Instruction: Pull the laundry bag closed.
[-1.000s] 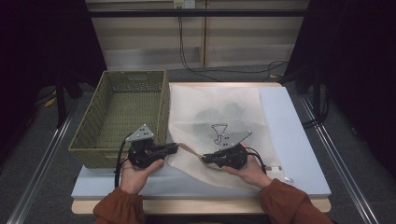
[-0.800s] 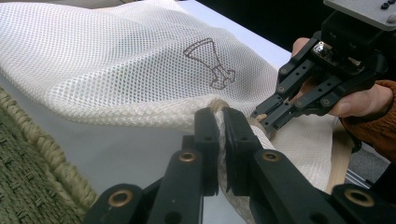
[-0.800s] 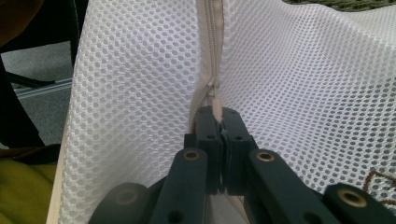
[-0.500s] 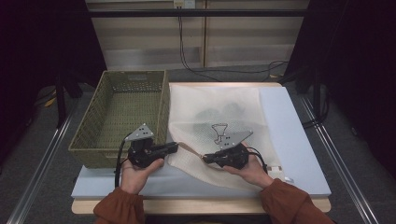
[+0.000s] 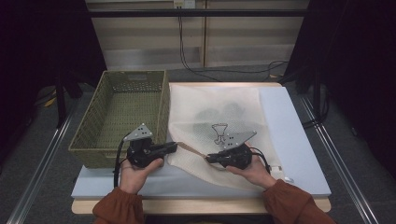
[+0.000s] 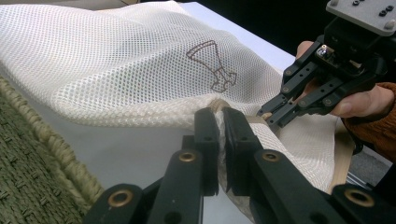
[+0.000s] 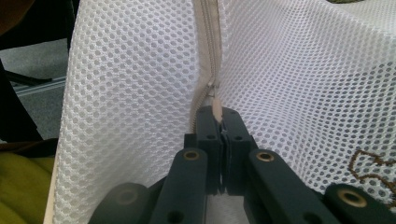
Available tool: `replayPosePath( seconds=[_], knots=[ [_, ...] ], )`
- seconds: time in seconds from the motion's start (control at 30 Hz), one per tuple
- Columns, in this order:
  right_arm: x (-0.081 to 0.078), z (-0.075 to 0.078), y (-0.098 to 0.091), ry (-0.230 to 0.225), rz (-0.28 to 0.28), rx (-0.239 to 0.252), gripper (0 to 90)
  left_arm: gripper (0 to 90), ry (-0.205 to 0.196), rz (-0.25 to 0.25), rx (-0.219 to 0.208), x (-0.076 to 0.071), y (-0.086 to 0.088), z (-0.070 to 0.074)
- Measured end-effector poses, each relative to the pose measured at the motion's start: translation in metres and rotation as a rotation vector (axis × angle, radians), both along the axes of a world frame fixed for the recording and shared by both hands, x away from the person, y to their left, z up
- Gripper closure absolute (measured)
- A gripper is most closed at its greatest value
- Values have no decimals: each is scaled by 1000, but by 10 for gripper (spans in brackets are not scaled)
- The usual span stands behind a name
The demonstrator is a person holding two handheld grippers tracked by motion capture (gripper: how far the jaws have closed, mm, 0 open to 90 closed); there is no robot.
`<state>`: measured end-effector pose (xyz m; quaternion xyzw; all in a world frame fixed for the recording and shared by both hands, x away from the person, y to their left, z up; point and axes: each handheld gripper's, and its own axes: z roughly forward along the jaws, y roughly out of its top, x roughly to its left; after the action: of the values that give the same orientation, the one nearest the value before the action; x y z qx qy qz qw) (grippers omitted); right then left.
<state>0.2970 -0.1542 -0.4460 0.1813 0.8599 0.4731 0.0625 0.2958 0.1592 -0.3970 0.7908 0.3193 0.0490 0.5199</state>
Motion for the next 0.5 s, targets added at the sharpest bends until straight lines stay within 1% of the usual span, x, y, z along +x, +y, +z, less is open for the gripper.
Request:
replayPosePath(
  seconds=[0.17, 0.2, 0.3, 0.4, 0.43, 0.5],
  knots=[
    [-1, 0, -1, 0, 0, 0, 885, 853, -2, -5, 3, 0, -1, 0],
    [-1, 0, -1, -2, 0, 0, 885, 853, -1, -4, 9, 0, -1, 1],
    [-1, 0, -1, -4, 3, -2, 885, 853, 2, -4, 4, -1, -1, 1],
    [-1, 0, -2, -8, 1, 1, 885, 853, -2, -5, 1, -1, -1, 1],
    [-2, 1, -2, -5, 2, 1, 885, 853, -8, 6, 5, -1, -1, 2],
    [-1, 1, -3, -10, -3, 0, 885, 853, -6, 6, 7, -1, -1, 2]
  ],
)
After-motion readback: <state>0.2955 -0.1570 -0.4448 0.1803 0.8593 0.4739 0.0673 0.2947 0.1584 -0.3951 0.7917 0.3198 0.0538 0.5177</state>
